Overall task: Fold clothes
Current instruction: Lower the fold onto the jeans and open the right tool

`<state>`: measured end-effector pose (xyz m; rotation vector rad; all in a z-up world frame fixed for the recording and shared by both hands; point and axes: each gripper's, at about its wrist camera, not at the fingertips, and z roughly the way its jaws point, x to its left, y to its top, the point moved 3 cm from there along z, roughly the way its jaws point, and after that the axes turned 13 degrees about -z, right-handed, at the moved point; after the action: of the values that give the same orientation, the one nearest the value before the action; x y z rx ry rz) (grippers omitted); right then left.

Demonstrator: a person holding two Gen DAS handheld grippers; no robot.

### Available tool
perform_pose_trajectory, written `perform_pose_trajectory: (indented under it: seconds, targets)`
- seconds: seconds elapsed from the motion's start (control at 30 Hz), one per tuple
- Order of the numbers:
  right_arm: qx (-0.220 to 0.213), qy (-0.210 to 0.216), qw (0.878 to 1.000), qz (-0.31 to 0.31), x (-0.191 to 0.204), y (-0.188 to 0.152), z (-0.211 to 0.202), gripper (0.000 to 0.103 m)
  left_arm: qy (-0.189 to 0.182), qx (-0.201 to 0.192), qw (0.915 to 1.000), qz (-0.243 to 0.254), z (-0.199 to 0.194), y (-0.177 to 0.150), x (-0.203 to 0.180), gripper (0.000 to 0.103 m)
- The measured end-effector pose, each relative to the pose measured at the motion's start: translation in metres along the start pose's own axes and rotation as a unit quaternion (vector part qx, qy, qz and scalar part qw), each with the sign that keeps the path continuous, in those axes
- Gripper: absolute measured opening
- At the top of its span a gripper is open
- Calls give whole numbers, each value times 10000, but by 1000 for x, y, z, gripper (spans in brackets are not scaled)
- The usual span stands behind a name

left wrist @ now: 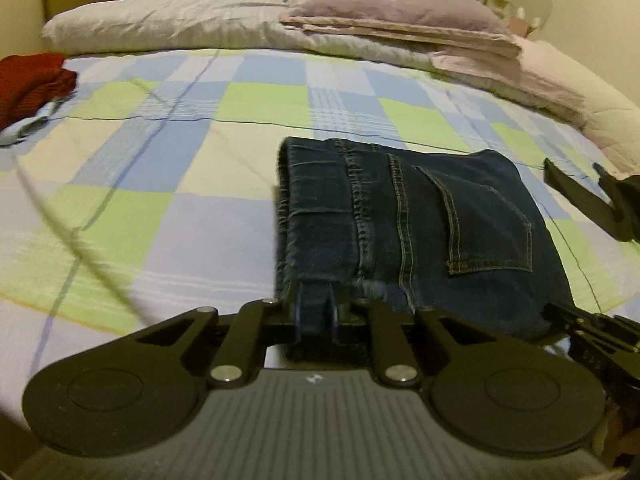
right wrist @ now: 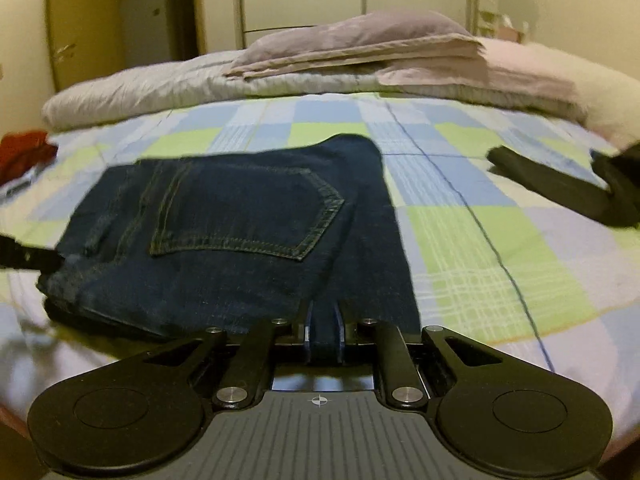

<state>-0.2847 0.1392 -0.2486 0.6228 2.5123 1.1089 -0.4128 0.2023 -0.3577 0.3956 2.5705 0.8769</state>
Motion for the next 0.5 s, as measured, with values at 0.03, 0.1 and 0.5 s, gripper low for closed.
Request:
perform_pose_trajectory:
  seconds: [0.03, 0.1, 0.5]
  targets:
    - [0, -13, 10000, 54, 0, 3, -6, 15, 27, 27, 10000, -33, -7, 0, 0, 14]
    - [47, 35, 9999, 87, 5, 8, -15, 26, 50, 52, 10000, -68, -19, 0, -2, 17]
    - [-182, 213, 9994, 199, 21, 13, -69, 70, 141, -238, 9990, 337, -81, -20, -20, 22]
